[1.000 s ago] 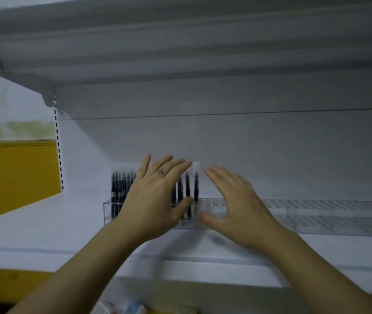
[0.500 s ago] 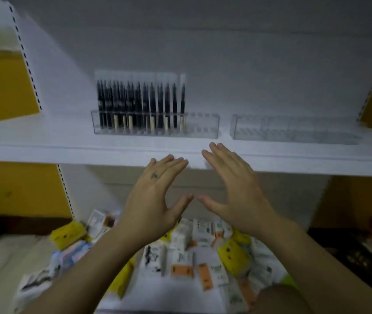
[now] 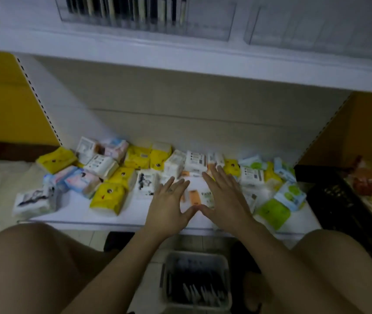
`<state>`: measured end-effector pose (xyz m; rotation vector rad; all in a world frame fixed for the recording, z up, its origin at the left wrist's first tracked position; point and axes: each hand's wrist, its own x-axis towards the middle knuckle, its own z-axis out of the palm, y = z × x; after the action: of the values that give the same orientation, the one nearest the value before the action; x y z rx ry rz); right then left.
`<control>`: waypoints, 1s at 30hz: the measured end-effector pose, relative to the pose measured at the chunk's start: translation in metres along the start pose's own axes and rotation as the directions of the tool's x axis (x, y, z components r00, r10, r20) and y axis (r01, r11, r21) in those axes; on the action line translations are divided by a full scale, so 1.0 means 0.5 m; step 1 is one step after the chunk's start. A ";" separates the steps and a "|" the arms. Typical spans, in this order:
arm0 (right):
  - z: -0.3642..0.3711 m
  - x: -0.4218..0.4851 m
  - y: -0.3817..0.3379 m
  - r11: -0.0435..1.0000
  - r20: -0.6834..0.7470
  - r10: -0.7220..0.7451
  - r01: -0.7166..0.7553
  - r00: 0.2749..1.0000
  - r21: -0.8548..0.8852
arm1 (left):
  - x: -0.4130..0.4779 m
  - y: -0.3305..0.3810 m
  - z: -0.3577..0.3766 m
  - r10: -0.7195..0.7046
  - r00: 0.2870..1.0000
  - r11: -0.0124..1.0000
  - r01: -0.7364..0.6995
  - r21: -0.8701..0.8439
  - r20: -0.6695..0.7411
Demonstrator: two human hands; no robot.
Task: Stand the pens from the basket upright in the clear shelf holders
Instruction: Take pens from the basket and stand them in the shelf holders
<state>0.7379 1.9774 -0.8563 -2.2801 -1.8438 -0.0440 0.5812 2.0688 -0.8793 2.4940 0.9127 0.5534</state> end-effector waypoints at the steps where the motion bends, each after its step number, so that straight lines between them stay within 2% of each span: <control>1: 0.023 -0.007 0.007 0.999 0.066 0.032 -0.032 0.997 -0.006 | -0.005 -0.009 0.027 -0.033 0.998 0.999 0.032 0.007 0.046; 6: 0.133 -0.054 0.042 0.986 0.371 0.152 -0.169 0.916 0.014 | -0.054 -0.059 0.148 -0.170 0.958 0.985 0.168 0.029 0.231; 10: 0.202 -0.083 0.064 0.969 0.531 0.199 -0.246 0.824 0.020 | -0.101 -0.110 0.218 -0.246 0.897 0.969 0.227 0.096 0.366; 15: 0.274 -0.127 0.090 0.944 0.630 0.211 -0.324 0.748 0.068 | -0.124 -0.142 0.283 -0.308 0.813 0.950 0.287 0.119 0.495; 17: 0.299 -0.147 0.106 0.910 0.700 0.244 -0.408 0.671 0.073 | -0.137 -0.146 0.305 -0.322 0.778 0.946 0.291 0.144 0.539; 21: 0.345 -0.178 0.130 0.843 0.805 0.266 -0.533 0.531 0.073 | -0.183 -0.149 0.348 -0.339 0.727 0.928 0.363 0.084 0.597; 26: 0.398 -0.203 0.106 0.760 0.858 0.260 -0.642 0.442 0.101 | -0.220 -0.141 0.399 -0.386 0.550 0.856 0.512 0.066 0.741; 30: 0.441 -0.241 0.092 0.726 0.897 0.255 -0.684 0.361 0.069 | -0.240 -0.125 0.429 -0.370 0.491 0.848 0.526 0.071 0.788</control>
<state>0.7327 1.8917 -1.0969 -2.5274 -1.0383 1.7142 0.5716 1.9772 -1.1155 1.8549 1.0028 -0.5976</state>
